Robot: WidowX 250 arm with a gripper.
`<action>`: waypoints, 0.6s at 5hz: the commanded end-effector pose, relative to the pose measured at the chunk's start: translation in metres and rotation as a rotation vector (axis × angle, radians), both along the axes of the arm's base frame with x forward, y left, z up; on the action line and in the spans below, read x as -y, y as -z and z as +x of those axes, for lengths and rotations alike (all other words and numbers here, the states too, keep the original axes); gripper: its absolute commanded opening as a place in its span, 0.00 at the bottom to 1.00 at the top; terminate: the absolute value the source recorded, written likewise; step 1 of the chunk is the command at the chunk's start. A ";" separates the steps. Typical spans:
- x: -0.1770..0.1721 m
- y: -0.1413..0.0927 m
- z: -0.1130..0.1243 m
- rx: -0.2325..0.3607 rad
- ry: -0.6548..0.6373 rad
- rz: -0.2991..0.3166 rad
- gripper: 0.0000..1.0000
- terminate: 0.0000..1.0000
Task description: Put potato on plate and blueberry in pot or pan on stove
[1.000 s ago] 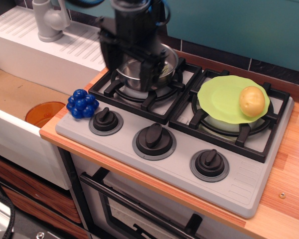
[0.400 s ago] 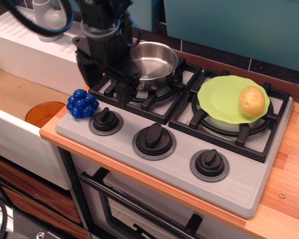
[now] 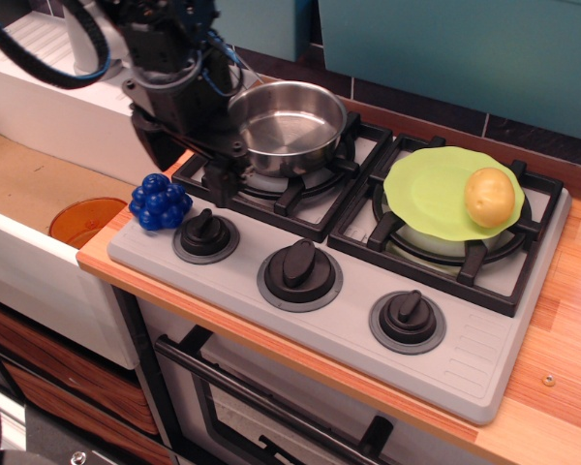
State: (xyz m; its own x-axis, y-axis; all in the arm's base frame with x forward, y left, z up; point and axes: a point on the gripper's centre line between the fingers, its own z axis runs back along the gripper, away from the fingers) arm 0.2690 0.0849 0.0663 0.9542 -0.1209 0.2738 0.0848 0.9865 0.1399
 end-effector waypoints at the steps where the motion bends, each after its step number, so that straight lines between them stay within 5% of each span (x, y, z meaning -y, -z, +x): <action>1: -0.017 -0.003 0.005 0.046 0.011 0.021 1.00 0.00; 3: -0.030 -0.004 0.002 0.059 0.008 0.046 1.00 0.00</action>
State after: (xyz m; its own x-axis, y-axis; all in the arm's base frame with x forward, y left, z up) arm 0.2654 0.1131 0.0626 0.9415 -0.1367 0.3081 0.0862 0.9813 0.1719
